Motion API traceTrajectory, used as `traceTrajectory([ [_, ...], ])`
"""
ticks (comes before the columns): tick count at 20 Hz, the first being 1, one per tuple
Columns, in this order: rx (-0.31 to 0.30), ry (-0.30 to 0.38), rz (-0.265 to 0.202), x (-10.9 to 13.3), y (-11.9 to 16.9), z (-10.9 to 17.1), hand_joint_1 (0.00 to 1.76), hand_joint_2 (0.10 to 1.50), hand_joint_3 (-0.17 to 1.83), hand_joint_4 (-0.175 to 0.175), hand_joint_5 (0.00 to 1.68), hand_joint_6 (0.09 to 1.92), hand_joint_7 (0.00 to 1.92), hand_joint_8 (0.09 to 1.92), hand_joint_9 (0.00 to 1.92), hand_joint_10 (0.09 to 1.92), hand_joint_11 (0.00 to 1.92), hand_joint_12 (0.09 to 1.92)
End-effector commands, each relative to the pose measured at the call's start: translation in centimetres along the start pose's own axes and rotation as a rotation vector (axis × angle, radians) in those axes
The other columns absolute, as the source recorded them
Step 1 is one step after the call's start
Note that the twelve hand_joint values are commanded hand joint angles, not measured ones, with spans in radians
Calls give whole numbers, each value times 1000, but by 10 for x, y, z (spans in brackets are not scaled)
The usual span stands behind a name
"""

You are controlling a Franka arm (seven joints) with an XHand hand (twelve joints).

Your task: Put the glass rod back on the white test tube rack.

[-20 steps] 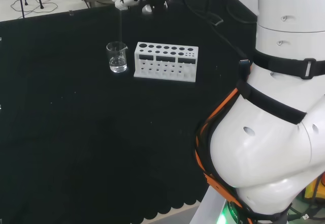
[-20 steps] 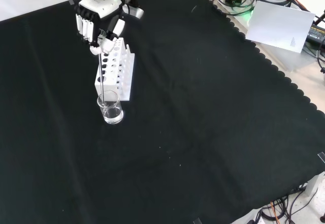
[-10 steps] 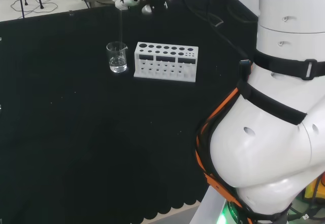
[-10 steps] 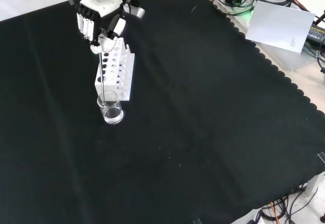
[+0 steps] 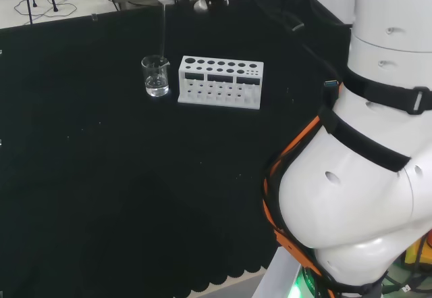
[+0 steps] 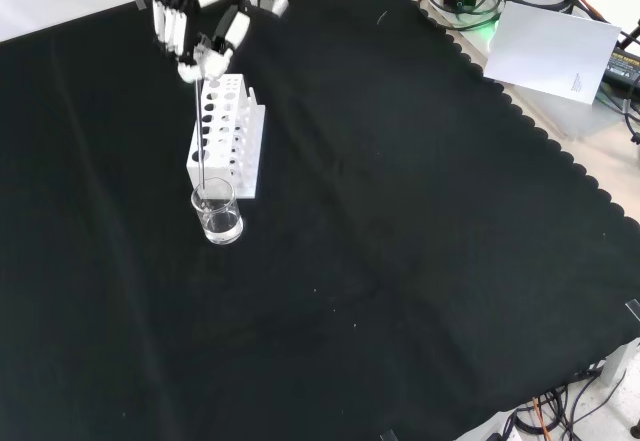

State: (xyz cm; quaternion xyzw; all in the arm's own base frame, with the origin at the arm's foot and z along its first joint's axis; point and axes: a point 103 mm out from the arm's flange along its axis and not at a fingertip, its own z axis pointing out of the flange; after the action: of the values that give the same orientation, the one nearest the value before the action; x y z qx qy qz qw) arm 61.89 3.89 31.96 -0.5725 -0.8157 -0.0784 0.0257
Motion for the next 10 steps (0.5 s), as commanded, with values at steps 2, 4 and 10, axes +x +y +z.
traceTrajectory([
  [2, -32, 34, 30, -13, -23, -29, 1298, 1047, 5, -175, 1194, 324, 1140, 1066, 1719, 719, 1346, 822],
  [4, -42, 33, 48, -17, -27, -33, 1298, 1047, 5, -175, 1194, 324, 1140, 1066, 1719, 719, 1346, 822],
  [10, -63, 29, 111, -42, -39, -40, 1298, 1047, 5, -175, 1193, 325, 1140, 1066, 1719, 720, 1347, 824],
])
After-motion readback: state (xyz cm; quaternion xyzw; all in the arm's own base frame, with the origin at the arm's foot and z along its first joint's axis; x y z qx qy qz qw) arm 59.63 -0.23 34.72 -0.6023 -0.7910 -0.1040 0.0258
